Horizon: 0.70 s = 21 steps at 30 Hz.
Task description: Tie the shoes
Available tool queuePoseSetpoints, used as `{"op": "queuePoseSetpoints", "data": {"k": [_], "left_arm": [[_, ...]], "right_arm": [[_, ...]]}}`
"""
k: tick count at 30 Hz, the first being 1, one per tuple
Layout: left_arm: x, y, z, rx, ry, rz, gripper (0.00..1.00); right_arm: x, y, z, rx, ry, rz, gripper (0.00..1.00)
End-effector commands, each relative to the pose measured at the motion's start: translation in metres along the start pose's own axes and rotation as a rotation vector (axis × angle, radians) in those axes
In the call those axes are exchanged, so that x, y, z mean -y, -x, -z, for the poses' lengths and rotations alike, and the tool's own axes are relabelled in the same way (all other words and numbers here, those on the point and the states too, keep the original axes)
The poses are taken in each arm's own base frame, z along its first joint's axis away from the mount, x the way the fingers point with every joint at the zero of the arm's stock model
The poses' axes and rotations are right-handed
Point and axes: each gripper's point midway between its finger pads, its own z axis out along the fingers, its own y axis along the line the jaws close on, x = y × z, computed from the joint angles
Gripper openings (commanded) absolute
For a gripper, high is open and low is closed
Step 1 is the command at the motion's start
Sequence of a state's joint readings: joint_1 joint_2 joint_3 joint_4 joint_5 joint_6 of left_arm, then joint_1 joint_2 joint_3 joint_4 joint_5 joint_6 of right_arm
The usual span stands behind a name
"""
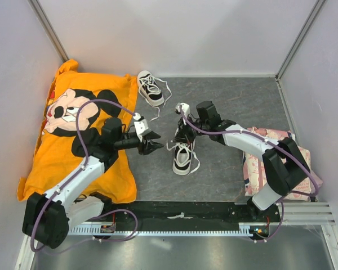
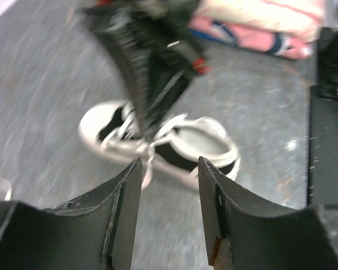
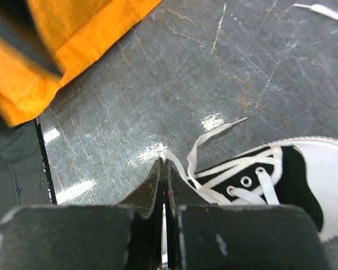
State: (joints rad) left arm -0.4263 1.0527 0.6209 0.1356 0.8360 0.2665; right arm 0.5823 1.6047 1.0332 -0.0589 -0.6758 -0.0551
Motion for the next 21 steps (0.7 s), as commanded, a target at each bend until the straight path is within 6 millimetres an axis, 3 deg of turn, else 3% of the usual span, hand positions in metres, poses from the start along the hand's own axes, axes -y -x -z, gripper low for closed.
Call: {"op": "queuePoseSetpoints", "data": {"k": [1, 4, 14, 18, 19, 21], "left_arm": [[-0.021, -0.034, 0.024, -0.089, 0.110, 0.116, 0.50], [-0.030, -0.040, 0.030, -0.098, 0.153, 0.147, 0.50], [-0.030, -0.050, 0.030, -0.118, 0.174, 0.198, 0.48], [-0.032, -0.052, 0.031, -0.128, 0.182, 0.197, 0.51], [-0.033, -0.051, 0.031, -0.127, 0.182, 0.186, 0.51], [-0.033, -0.048, 0.031, -0.124, 0.176, 0.170, 0.52]], "right_arm": [[-0.001, 0.012, -0.015, 0.001, 0.003, 0.021, 0.00], [-0.002, 0.006, -0.024, -0.028, 0.007, 0.020, 0.00], [0.002, -0.010, -0.044, -0.112, -0.021, 0.047, 0.02], [0.003, -0.002, -0.044, -0.115, -0.034, 0.060, 0.20], [0.003, 0.003, -0.043, -0.109, -0.037, 0.071, 0.29], [0.001, 0.019, -0.037, -0.085, -0.045, 0.099, 0.38]]}}
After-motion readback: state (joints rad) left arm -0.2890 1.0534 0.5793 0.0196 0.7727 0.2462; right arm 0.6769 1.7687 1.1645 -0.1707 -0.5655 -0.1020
